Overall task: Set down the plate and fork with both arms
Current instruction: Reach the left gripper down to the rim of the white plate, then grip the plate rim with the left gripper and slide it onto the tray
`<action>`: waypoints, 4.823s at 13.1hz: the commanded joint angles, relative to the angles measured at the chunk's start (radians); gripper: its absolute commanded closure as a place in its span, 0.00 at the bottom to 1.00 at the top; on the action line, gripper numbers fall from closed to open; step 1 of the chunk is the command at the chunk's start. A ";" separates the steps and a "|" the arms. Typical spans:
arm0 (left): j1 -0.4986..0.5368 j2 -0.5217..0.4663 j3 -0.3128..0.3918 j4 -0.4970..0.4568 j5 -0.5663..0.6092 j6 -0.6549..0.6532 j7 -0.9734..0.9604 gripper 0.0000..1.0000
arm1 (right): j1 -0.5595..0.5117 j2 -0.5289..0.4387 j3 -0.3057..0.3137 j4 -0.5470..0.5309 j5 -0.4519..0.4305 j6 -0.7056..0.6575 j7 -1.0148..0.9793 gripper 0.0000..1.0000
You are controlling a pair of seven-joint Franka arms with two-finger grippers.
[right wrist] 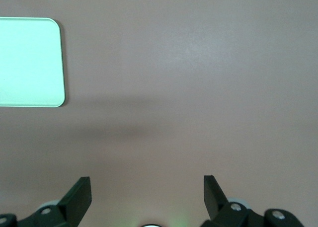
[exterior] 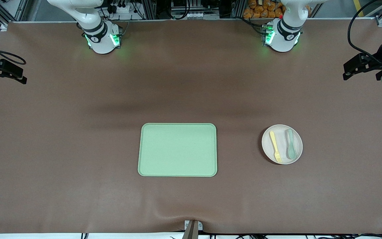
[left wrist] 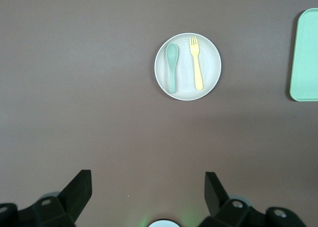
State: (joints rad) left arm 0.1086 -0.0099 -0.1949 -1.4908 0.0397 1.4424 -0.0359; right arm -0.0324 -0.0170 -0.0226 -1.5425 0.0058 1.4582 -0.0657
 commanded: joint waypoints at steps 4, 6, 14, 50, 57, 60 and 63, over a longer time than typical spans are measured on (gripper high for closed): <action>0.009 0.051 0.005 0.032 0.022 -0.007 0.022 0.00 | -0.017 0.015 0.012 0.012 -0.010 0.017 0.012 0.00; 0.006 0.094 0.005 0.009 0.009 0.041 0.019 0.00 | -0.018 0.019 0.012 0.010 -0.010 0.022 0.012 0.00; 0.069 0.234 0.000 -0.376 0.003 0.630 -0.013 0.00 | -0.011 0.032 0.012 0.018 -0.012 0.033 0.015 0.00; 0.014 0.534 -0.221 -0.332 -0.222 1.033 -0.124 1.00 | 0.037 0.118 0.013 0.027 -0.007 -0.021 0.015 0.00; -0.301 0.731 -0.148 -0.083 -0.213 1.033 -0.354 1.00 | 0.072 0.264 0.013 0.035 0.054 -0.002 0.015 0.00; -0.401 0.786 -0.109 -0.033 -0.215 1.033 -0.389 1.00 | 0.118 0.305 0.013 0.033 0.069 0.095 0.017 0.00; -0.435 0.841 -0.095 -0.006 -0.213 1.047 -0.392 1.00 | 0.135 0.341 0.013 0.033 0.074 0.132 0.017 0.00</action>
State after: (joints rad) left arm -0.3058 0.7902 -0.3110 -1.5505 -0.1666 2.4942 -0.4200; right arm 0.0996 0.2976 -0.0071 -1.5330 0.0637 1.5862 -0.0564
